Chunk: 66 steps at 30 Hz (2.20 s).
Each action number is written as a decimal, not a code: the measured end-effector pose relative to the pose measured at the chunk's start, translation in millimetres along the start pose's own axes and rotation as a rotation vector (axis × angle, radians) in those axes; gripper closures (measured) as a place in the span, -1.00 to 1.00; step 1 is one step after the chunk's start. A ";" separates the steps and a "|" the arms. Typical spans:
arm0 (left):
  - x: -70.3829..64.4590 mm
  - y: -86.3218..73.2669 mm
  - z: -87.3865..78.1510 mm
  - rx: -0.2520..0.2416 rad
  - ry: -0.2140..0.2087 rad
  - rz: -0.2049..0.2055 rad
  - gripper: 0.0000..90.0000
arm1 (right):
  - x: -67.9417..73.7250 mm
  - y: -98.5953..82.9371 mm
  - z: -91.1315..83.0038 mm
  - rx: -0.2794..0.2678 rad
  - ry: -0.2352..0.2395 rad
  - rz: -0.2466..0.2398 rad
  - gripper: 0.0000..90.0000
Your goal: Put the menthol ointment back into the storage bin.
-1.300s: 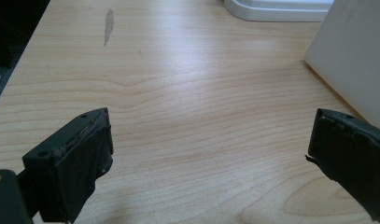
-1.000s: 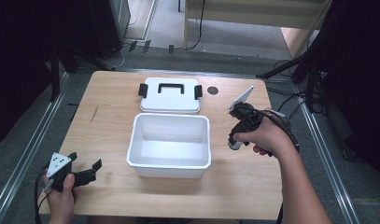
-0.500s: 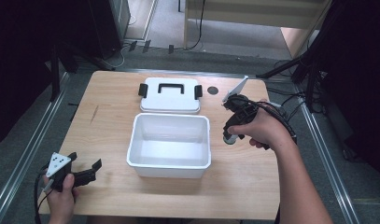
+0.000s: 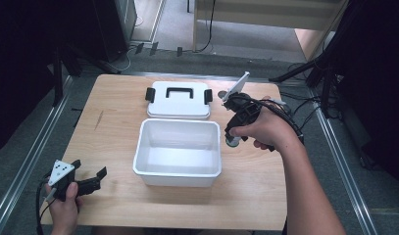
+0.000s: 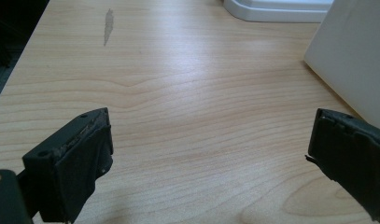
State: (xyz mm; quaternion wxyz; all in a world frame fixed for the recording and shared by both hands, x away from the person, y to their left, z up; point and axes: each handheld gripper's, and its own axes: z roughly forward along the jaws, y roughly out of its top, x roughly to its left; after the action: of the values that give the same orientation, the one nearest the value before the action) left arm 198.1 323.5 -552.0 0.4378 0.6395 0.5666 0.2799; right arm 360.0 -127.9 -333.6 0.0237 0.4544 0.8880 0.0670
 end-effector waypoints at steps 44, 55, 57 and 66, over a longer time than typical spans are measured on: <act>0.9 0.5 0.9 0.005 0.002 -0.004 -0.99 | 56.4 35.9 44.8 0.034 0.047 -0.156 0.15; 0.7 0.5 0.9 0.006 0.002 -0.003 -0.99 | 60.5 35.0 67.7 0.052 0.063 -0.156 0.15; 0.7 0.5 0.9 0.004 0.002 -0.005 -0.99 | 61.3 35.1 73.6 0.054 0.070 -0.142 0.15; 0.5 0.5 0.8 0.007 0.003 -0.004 -0.99 | 64.1 34.9 91.6 0.071 0.073 -0.129 0.15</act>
State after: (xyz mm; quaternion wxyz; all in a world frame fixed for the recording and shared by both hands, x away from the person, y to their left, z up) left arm 199.1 323.8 -552.0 0.4353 0.6396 0.5693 0.2780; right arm 359.9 -46.8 -418.2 -0.0207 0.3938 0.9176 0.0502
